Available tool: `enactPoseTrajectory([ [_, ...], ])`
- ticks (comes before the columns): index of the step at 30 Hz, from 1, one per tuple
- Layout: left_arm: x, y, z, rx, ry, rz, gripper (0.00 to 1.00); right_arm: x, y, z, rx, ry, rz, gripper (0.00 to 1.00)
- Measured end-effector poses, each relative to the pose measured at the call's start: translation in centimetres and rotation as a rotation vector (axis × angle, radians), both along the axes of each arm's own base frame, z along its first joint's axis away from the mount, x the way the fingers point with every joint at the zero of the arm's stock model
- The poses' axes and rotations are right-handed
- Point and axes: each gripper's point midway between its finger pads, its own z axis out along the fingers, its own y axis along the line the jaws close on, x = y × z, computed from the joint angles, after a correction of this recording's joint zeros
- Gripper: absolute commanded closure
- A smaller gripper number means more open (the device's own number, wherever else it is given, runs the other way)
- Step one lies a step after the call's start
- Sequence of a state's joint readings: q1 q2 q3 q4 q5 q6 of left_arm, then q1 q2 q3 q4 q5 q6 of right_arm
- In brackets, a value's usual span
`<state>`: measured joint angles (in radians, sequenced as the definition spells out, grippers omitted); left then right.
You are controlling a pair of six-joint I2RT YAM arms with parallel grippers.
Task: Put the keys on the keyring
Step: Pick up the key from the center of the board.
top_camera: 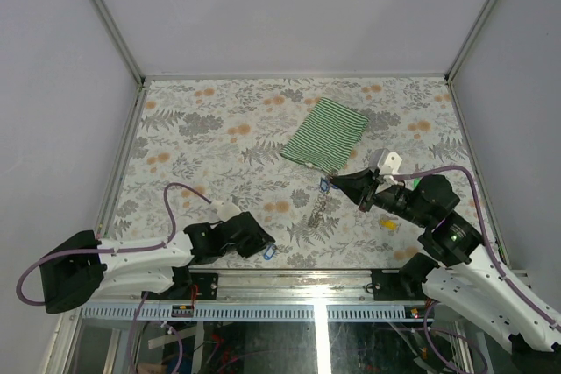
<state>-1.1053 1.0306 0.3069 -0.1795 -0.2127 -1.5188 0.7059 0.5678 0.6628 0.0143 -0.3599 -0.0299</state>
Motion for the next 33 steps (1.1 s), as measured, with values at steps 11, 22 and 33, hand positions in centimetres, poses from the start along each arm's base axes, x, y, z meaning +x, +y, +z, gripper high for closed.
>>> enactPoseTrajectory([
  [11, -0.26, -0.22, -0.41, 0.002, 0.019, -0.009, 0.71, 0.17, 0.2, -0.42, -0.003, 0.016, 0.0, 0.99],
  [22, -0.19, -0.69, -0.46, -0.01, 0.02, -0.014, 0.77, 0.19, 0.21, -0.45, -0.004, 0.016, 0.0, 0.99],
  [33, -0.05, -0.94, -0.52, 0.015, 0.013, -0.04, 0.69, 0.21, 0.2, -0.49, -0.004, 0.017, -0.001, 0.99],
])
